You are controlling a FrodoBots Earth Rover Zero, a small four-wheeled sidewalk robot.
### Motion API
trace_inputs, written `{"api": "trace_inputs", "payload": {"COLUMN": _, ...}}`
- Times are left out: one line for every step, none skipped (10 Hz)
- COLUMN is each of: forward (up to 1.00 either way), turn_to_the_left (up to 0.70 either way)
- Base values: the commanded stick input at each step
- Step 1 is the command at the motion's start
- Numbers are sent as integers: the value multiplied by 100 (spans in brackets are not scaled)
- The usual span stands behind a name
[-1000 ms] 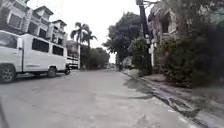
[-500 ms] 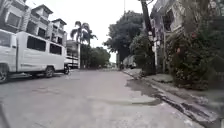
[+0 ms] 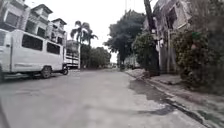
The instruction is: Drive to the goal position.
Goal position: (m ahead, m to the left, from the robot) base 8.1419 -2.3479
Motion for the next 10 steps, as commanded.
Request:
{"api": "trace_inputs", "payload": {"forward": 70, "turn_to_the_left": 0}}
{"api": "trace_inputs", "payload": {"forward": 70, "turn_to_the_left": 0}}
{"api": "trace_inputs", "payload": {"forward": 70, "turn_to_the_left": 0}}
{"api": "trace_inputs", "payload": {"forward": 70, "turn_to_the_left": 0}}
{"api": "trace_inputs", "payload": {"forward": 70, "turn_to_the_left": 0}}
{"api": "trace_inputs", "payload": {"forward": 70, "turn_to_the_left": 0}}
{"api": "trace_inputs", "payload": {"forward": 70, "turn_to_the_left": 0}}
{"api": "trace_inputs", "payload": {"forward": 70, "turn_to_the_left": 0}}
{"api": "trace_inputs", "payload": {"forward": 70, "turn_to_the_left": 0}}
{"api": "trace_inputs", "payload": {"forward": 70, "turn_to_the_left": 0}}
